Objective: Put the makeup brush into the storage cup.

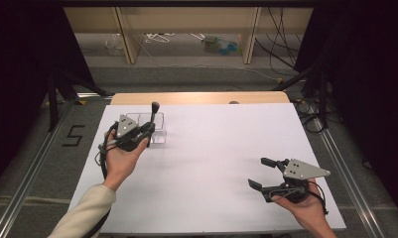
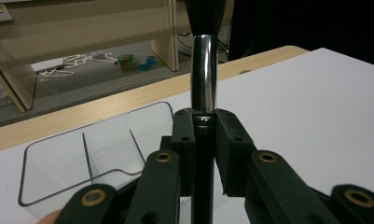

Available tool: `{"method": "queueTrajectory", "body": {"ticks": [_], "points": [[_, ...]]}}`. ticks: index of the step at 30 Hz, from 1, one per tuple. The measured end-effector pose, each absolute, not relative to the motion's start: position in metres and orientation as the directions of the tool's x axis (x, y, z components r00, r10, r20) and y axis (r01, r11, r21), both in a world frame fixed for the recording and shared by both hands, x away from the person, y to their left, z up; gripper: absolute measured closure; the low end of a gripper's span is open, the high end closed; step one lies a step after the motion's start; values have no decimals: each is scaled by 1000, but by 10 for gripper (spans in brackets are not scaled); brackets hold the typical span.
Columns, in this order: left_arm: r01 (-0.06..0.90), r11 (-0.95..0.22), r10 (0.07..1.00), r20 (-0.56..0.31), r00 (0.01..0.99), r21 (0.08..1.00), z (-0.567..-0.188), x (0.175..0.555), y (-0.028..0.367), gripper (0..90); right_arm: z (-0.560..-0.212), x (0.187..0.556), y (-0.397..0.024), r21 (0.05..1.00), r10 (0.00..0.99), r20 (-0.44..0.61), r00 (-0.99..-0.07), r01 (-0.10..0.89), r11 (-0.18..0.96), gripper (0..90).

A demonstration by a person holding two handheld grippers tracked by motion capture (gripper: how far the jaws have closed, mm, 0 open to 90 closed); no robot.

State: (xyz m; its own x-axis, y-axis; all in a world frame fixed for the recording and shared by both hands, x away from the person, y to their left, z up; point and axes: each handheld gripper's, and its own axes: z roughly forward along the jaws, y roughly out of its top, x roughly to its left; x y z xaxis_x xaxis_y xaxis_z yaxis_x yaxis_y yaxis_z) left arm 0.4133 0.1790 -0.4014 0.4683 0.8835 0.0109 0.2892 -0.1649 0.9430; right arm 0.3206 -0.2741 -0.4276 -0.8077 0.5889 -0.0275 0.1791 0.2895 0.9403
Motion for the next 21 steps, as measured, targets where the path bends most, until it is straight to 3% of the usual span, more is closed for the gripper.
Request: {"method": "queueTrajectory", "body": {"ticks": [21], "points": [[279, -158, 887, 11, 461, 947, -398, 420, 177, 784, -428, 320, -274, 940, 589, -21, -808, 185, 287, 183]]}}
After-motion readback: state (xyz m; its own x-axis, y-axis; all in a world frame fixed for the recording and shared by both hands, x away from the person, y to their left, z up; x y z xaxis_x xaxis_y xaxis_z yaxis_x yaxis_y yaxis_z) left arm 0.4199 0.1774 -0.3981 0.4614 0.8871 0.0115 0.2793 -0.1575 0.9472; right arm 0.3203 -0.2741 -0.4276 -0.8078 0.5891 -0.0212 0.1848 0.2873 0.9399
